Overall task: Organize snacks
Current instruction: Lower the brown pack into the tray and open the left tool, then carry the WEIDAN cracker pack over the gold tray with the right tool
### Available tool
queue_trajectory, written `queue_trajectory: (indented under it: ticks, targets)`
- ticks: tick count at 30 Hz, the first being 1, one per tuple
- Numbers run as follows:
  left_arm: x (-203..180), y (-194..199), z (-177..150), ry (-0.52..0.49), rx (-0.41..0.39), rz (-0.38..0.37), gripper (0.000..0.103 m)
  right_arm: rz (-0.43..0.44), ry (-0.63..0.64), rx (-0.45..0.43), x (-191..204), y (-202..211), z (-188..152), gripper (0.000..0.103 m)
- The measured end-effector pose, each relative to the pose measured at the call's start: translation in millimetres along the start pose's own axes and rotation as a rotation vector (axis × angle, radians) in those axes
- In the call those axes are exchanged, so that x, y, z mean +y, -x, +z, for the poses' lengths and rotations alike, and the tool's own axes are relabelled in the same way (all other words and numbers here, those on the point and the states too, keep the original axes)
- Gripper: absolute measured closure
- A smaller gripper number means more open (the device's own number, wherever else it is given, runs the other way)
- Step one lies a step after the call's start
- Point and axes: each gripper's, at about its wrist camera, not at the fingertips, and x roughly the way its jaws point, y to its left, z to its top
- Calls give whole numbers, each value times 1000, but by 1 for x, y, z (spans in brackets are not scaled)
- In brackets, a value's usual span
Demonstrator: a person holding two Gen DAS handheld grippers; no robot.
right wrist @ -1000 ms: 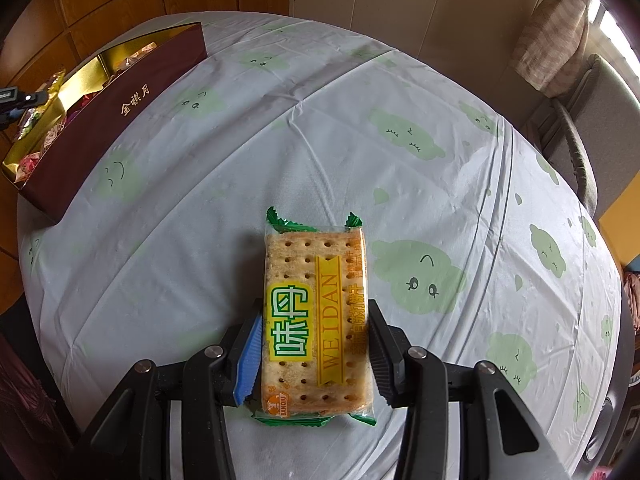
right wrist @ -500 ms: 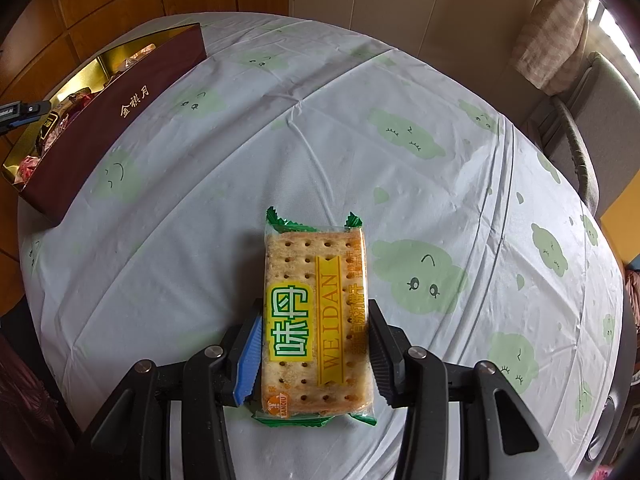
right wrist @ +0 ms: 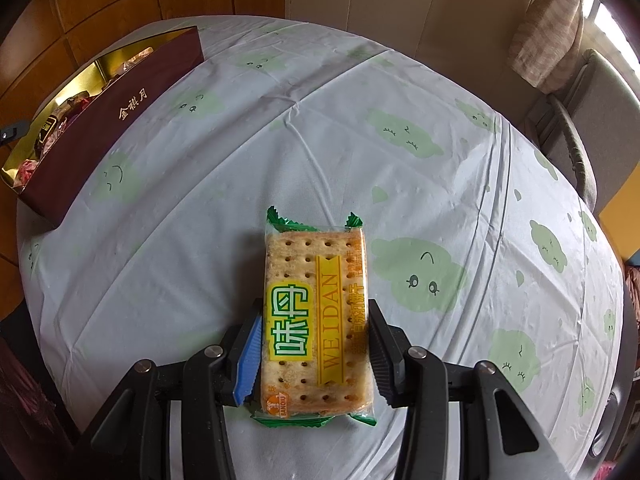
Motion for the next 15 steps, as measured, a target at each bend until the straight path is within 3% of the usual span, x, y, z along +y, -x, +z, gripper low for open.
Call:
queue_trajectory:
  ticks: [8, 15]
  targets:
    - [-7, 5, -9, -16, 6, -24, 51, 6, -27, 1, -2, 0, 0, 56]
    - [-7, 8, -10, -20, -4, -40, 51, -39, -36, 18, 4, 0, 3, 56]
